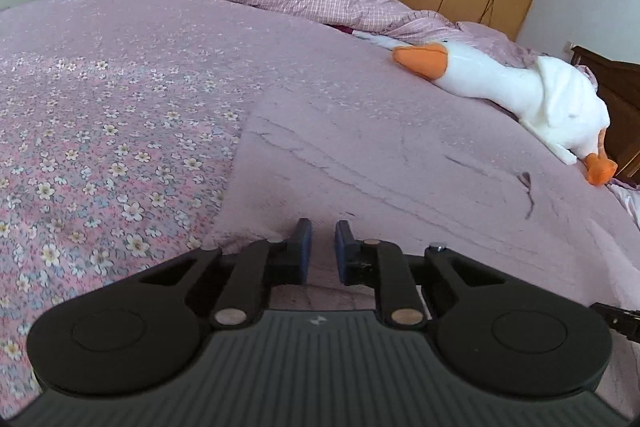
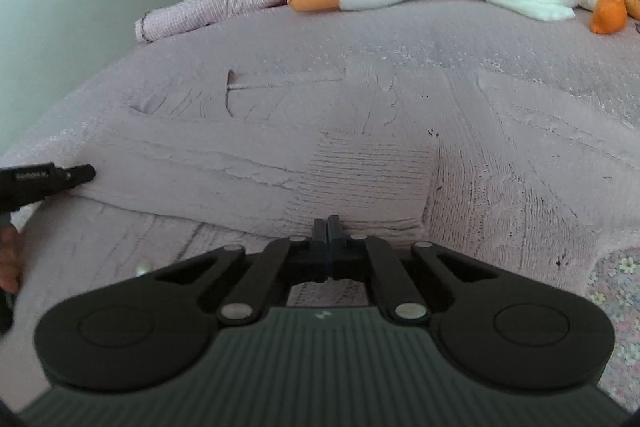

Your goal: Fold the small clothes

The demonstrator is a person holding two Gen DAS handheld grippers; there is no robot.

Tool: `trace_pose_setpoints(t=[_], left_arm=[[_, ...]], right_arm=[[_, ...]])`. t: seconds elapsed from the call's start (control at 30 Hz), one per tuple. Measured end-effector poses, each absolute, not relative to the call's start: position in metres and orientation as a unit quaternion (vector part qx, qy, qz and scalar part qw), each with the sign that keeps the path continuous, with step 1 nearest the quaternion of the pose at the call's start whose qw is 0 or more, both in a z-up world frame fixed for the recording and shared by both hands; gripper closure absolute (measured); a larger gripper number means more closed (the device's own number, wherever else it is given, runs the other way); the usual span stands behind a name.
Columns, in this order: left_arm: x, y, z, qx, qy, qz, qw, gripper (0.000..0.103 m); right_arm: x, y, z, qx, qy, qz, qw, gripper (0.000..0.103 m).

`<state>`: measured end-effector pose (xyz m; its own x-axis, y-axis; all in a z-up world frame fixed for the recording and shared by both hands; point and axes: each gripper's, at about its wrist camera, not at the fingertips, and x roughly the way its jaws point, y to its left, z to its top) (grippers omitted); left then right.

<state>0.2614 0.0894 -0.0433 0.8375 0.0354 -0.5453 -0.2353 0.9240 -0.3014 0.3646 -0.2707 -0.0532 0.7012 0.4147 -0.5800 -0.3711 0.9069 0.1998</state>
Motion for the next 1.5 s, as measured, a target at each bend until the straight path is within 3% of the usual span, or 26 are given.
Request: trace_pose_setpoints(t=[0.27,0.33,0.5,0.6,0.73,0.77,0.8,0.83,0.87,0.9,1.1,1.27,1.5], left_arm=[[0.255,0.079,-0.033,-0.164,0.278,0.056,0.945,0.084],[0.247,0.069,-0.029,-0.141,0.276,0.055,0.949,0.078],[0.223,0.035,-0.011,-0.108,0.267,0.067,0.955,0.026],[0.212,0.011,0.003,-0.095,0.257,0.046,0.961,0.016],[0.202,-0.023,0.023,-0.047,0.241,0.027,0.969,0.011],[0.198,-0.031,0.028,-0.040,0.233,0.023,0.971,0.011],[0.198,-0.037,0.032,-0.036,0.229,0.021,0.973,0.010],[0.196,-0.044,0.036,-0.035,0.226,0.018,0.973,0.010],[0.195,-0.049,0.039,-0.036,0.224,0.016,0.974,0.010],[0.193,-0.054,0.042,-0.039,0.221,0.014,0.974,0.010],[0.188,-0.082,0.050,-0.040,0.213,0.006,0.976,0.008],[0.184,-0.095,0.051,-0.034,0.214,-0.002,0.976,0.008],[0.182,-0.098,0.058,-0.015,0.199,0.000,0.980,0.008]], right_arm=[[0.362,-0.272,-0.049,0.027,0.317,0.219,0.922,0.102],[0.359,-0.277,-0.047,0.033,0.315,0.225,0.922,0.100],[0.350,-0.308,-0.039,0.056,0.309,0.215,0.925,0.097],[0.350,-0.349,-0.029,0.080,0.291,0.188,0.934,0.097],[0.347,-0.427,-0.018,0.144,0.271,0.112,0.945,0.096],[0.346,-0.448,-0.016,0.157,0.264,0.091,0.947,0.090],[0.345,-0.474,-0.015,0.173,0.260,0.062,0.948,0.067],[0.343,-0.497,-0.015,0.189,0.253,0.036,0.948,0.051],[0.337,-0.523,-0.016,0.212,0.235,0.004,0.949,0.023],[0.331,-0.543,-0.018,0.232,0.216,-0.022,0.948,0.019],[0.305,-0.654,-0.040,0.359,0.190,-0.100,0.908,0.019],[0.296,-0.693,-0.077,0.485,0.177,-0.122,0.848,0.020],[0.336,-0.694,-0.086,0.473,0.193,-0.127,0.850,0.022]])
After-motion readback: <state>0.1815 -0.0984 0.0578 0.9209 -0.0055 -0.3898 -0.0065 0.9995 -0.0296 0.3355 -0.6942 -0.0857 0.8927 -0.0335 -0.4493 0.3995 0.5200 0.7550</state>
